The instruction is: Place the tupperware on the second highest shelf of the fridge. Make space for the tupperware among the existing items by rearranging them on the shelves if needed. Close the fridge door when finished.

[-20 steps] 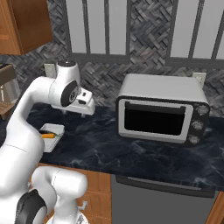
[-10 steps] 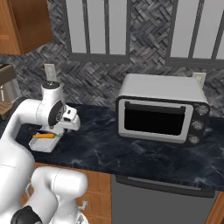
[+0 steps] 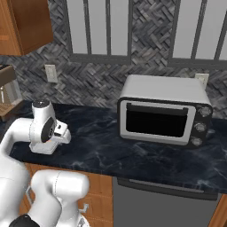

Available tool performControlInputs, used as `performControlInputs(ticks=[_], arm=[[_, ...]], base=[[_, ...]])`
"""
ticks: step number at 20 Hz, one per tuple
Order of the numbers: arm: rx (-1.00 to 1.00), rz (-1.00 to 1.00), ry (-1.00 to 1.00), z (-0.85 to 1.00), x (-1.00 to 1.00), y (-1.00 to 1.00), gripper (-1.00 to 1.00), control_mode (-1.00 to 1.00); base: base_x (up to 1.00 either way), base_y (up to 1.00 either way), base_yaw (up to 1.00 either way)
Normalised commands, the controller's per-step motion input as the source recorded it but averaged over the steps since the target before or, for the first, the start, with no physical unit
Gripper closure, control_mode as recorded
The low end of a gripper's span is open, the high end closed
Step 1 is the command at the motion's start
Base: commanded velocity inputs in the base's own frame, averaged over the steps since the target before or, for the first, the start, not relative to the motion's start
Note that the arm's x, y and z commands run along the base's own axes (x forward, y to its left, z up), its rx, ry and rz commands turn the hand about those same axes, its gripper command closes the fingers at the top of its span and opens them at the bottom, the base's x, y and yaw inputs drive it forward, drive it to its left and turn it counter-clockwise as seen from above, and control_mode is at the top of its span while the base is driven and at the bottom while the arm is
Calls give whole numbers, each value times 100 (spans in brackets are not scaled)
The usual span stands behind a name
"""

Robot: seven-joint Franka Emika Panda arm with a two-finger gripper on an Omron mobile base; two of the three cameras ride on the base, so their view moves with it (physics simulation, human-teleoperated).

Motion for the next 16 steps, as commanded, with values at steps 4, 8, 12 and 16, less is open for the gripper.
performControlInputs(ticks=[4, 8, 12, 16], arm=[[0, 0, 0, -39, 14, 35, -100, -100], [-1, 0, 4, -38, 26, 31, -100, -100], [0, 0, 2, -18, 35, 27, -100, -100], [0, 0, 0, -1, 37, 17, -100, -100]], base=[[0, 0, 0], [0, 0, 0], [0, 0, 0], [0, 0, 0]])
